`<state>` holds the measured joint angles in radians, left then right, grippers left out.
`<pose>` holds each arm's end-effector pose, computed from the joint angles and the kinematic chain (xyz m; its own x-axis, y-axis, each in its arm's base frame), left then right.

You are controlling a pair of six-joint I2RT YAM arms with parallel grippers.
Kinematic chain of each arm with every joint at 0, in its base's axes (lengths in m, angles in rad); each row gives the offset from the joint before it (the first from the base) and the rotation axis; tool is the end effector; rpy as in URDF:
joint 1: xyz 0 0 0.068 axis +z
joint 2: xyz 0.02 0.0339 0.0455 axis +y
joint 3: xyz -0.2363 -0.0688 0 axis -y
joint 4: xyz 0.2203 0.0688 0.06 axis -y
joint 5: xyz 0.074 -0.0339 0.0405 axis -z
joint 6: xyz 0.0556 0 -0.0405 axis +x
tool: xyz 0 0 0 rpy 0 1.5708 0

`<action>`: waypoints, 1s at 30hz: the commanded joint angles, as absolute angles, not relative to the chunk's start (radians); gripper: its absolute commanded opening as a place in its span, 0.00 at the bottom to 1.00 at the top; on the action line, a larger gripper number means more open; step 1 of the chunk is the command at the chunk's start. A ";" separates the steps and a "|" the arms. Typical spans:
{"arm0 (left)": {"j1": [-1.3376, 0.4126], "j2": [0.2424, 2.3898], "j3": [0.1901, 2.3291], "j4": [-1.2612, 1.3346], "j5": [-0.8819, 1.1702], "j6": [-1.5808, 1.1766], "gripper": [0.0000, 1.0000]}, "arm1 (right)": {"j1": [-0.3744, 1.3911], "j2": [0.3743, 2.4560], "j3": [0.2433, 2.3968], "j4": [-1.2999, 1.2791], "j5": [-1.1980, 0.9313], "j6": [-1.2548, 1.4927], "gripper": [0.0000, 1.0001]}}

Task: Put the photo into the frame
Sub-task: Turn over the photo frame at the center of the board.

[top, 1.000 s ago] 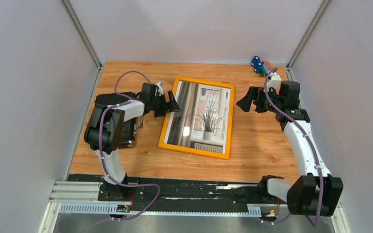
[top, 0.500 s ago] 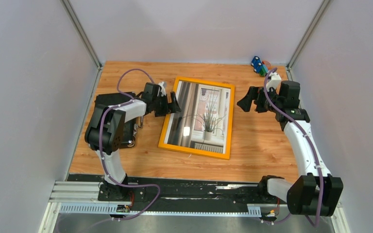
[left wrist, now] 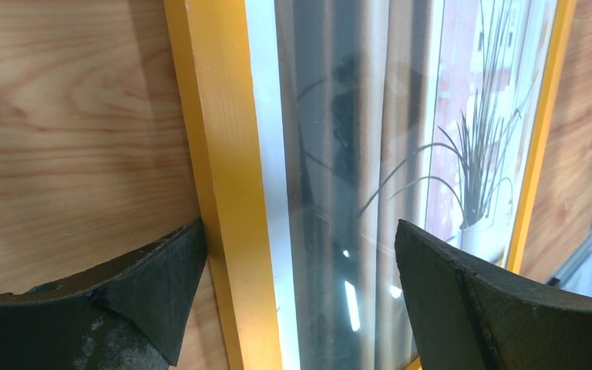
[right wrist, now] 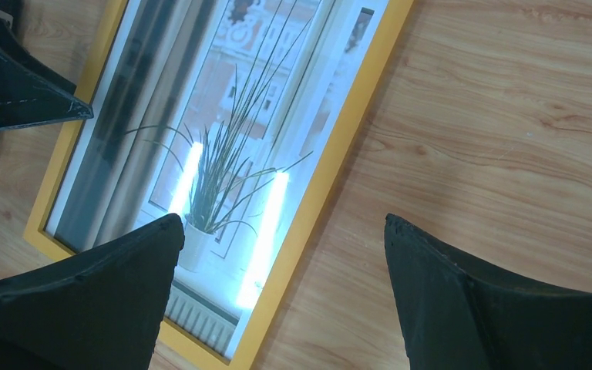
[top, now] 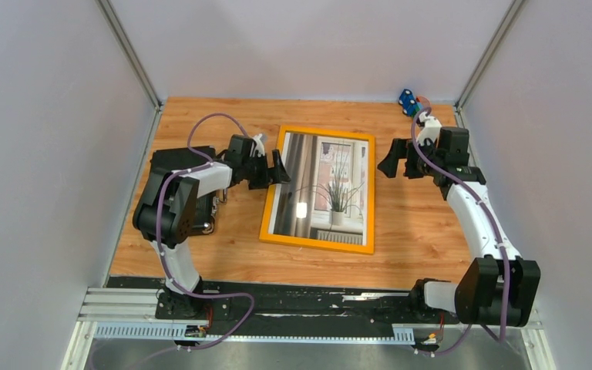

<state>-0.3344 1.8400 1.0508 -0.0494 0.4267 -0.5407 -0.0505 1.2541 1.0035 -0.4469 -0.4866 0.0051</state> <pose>0.3362 -0.1412 0.1345 -0.8906 -0.1866 -0.4147 0.1186 0.7850 -0.6080 0.2701 0.0124 0.2624 -0.6431 0.0370 -0.7649 -0.3101 0.9007 0.3043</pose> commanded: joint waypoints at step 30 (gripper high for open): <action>-0.338 1.403 1.116 -0.345 -0.005 -0.172 1.00 | -0.097 1.124 0.913 -0.385 -0.434 -0.089 1.00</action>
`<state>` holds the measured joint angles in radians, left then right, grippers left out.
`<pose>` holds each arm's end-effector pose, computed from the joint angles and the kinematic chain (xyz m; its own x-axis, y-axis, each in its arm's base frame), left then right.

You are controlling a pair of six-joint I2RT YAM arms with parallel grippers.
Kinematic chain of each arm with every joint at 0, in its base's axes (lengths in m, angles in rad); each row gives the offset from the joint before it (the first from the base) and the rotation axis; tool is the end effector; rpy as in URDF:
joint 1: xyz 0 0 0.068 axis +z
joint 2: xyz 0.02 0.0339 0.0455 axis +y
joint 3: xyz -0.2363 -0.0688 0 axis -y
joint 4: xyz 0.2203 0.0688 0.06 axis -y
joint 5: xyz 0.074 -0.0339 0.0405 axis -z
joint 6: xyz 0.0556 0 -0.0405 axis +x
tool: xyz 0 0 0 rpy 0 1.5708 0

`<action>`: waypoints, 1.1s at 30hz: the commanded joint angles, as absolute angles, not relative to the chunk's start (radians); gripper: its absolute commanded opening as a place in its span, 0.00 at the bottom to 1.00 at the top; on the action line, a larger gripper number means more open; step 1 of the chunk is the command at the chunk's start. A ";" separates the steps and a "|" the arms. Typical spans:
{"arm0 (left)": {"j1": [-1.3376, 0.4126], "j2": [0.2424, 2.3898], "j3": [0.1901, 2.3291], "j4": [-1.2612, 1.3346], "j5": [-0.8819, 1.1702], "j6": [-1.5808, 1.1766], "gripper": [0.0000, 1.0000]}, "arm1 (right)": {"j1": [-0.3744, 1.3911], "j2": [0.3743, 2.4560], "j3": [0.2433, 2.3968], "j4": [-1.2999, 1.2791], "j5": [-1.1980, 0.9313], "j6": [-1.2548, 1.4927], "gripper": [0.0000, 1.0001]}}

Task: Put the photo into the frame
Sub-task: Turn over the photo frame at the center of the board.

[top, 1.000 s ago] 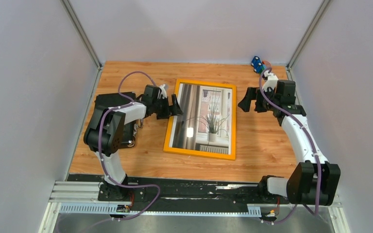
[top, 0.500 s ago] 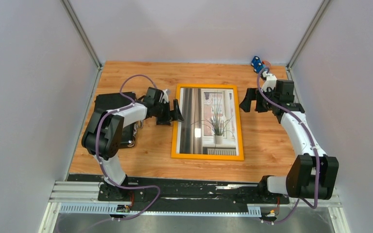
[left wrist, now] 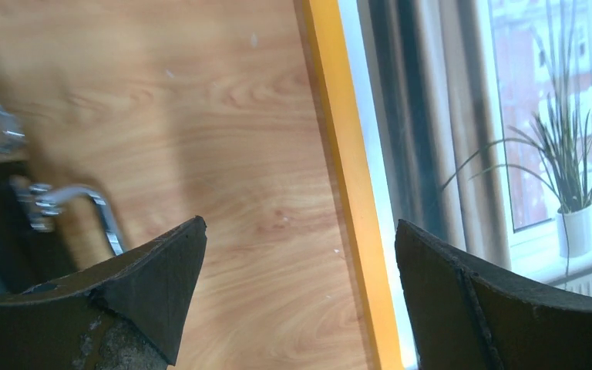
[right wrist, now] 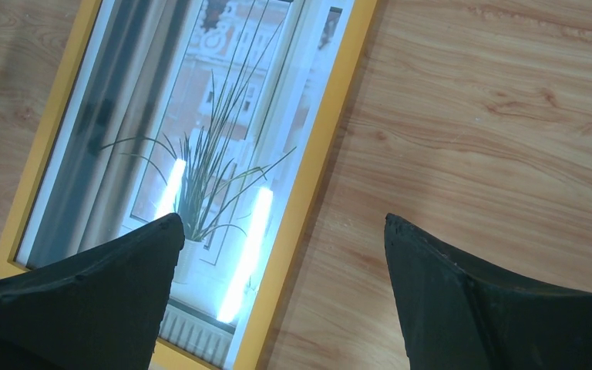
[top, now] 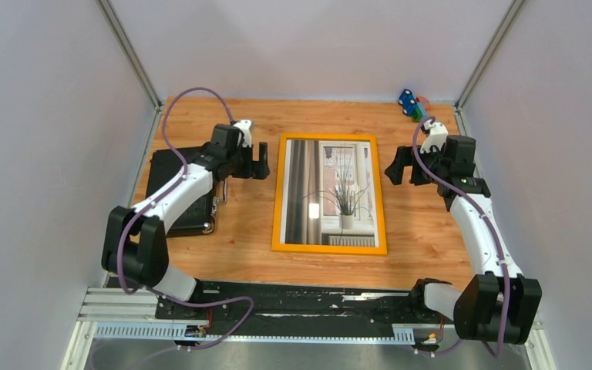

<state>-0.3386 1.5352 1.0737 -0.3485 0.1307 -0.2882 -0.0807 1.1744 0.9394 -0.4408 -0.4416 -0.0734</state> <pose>0.3038 -0.1147 0.2118 -0.7727 -0.0267 -0.6342 0.2028 0.9364 -0.2865 0.2550 0.0032 0.2608 -0.6028 -0.0178 -0.7977 -0.3045 0.9292 0.2094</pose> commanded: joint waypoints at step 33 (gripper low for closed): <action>-0.337 0.830 0.916 -0.372 -0.278 0.078 1.00 | -0.149 0.752 0.795 -0.428 -0.324 0.025 1.00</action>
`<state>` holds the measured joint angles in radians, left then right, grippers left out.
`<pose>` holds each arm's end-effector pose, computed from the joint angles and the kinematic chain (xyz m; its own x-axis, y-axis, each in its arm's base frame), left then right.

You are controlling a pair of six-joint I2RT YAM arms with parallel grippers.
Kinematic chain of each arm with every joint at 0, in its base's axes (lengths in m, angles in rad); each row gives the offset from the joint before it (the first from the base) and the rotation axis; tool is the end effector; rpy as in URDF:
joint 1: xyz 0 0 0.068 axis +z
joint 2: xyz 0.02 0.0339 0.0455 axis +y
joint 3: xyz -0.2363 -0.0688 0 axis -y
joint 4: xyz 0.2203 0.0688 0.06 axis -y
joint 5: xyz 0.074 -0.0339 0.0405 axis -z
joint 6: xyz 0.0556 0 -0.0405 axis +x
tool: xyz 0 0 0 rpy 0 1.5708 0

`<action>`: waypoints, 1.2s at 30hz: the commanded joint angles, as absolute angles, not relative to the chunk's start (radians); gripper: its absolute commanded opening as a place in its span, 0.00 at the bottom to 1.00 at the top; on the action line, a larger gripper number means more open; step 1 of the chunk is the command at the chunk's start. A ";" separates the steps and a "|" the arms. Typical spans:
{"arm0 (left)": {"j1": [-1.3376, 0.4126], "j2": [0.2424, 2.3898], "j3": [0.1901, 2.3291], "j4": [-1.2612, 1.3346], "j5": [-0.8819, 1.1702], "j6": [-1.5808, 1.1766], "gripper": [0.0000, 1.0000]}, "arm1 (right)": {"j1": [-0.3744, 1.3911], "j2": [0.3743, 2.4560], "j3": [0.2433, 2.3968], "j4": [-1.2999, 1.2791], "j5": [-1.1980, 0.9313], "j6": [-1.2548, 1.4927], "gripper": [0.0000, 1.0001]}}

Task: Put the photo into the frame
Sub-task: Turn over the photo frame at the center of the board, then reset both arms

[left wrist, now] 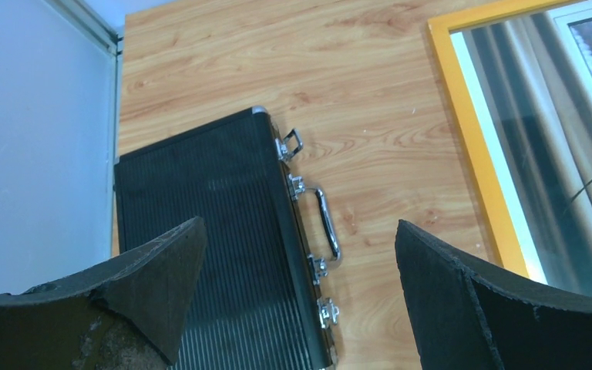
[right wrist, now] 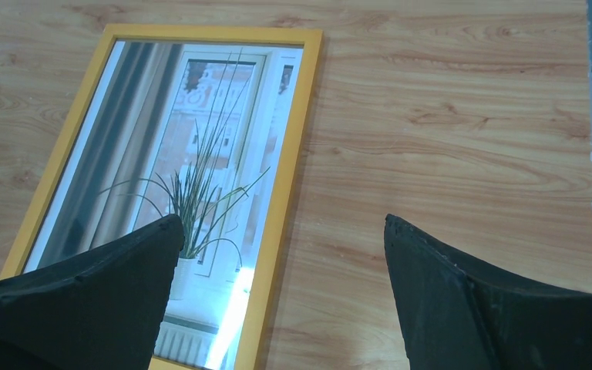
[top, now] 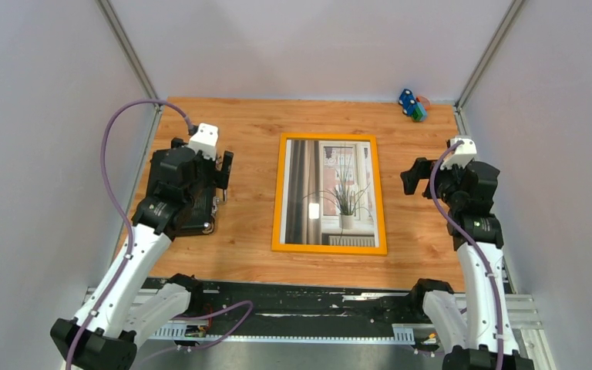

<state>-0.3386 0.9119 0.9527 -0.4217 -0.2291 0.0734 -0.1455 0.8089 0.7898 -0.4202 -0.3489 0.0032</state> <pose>0.2041 -0.0585 0.3216 -0.3406 0.1957 -0.9196 0.1500 0.9769 0.1523 0.1933 -0.0091 0.2866 -0.4214 0.0648 -0.9046 -0.1685 0.9745 0.1483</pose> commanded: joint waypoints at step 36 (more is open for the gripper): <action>-0.308 0.623 0.744 -0.303 -0.281 0.041 1.00 | -0.150 0.658 0.712 -0.388 -0.317 -0.108 1.00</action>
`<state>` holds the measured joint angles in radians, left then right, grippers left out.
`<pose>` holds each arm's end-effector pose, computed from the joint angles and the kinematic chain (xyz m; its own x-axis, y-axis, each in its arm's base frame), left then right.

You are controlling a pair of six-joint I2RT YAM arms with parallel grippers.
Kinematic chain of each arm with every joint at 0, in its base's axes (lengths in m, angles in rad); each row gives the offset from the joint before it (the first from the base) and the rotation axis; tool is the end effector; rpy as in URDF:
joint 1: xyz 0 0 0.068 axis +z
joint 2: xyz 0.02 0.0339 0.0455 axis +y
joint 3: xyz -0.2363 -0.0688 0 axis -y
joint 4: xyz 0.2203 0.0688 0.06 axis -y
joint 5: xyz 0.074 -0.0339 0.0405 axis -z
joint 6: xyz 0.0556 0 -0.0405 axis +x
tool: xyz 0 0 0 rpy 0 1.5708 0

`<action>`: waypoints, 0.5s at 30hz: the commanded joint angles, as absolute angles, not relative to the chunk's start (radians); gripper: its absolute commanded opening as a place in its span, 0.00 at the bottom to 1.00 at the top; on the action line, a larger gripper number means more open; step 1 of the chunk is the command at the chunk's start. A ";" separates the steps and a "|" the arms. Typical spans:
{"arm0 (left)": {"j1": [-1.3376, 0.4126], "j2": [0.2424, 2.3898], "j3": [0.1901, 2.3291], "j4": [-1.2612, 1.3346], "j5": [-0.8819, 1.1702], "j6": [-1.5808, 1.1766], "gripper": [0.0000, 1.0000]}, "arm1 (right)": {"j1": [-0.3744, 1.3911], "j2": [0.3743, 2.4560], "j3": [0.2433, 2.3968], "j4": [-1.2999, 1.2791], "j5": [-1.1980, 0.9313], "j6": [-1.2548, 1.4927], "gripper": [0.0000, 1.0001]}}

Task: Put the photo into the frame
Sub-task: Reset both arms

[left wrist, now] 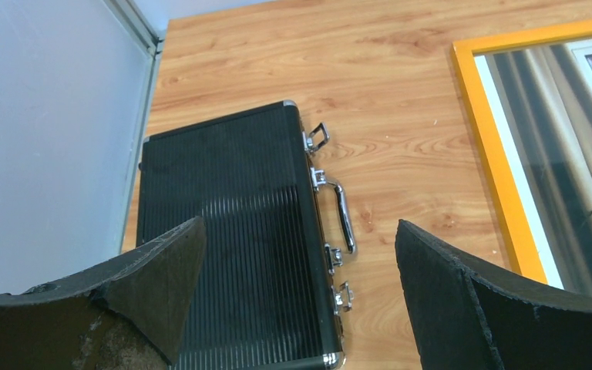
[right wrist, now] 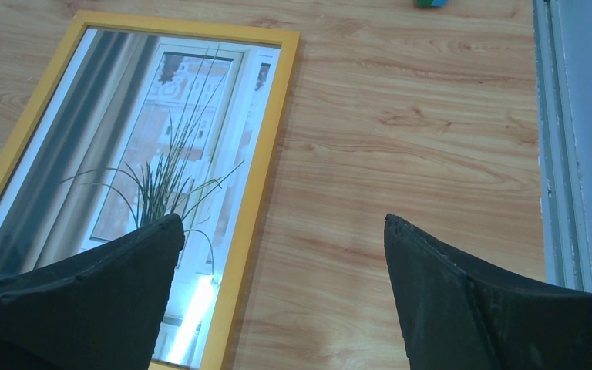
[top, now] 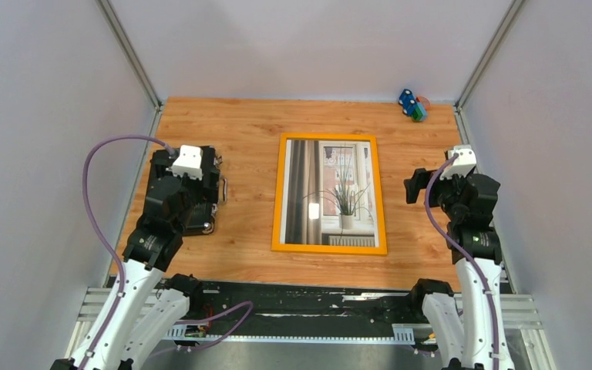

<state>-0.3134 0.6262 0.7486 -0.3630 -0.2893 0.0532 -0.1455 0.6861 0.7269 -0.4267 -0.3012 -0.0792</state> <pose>0.1604 -0.0353 0.3081 -0.2247 0.1264 -0.9662 0.0439 0.9919 0.1195 0.1732 -0.0087 0.2843 -0.3607 -0.0235 -0.9324 -0.1625 0.9860 0.0380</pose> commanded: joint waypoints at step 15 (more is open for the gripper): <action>-0.293 0.617 0.711 -0.293 -0.229 0.047 1.00 | -0.153 0.635 0.703 -0.389 -0.301 -0.124 1.00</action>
<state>-0.2985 0.6289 0.7197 -0.3416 -0.2558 0.0513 -0.1474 0.6384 0.7006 -0.4252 -0.3042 -0.1081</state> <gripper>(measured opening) 0.998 0.998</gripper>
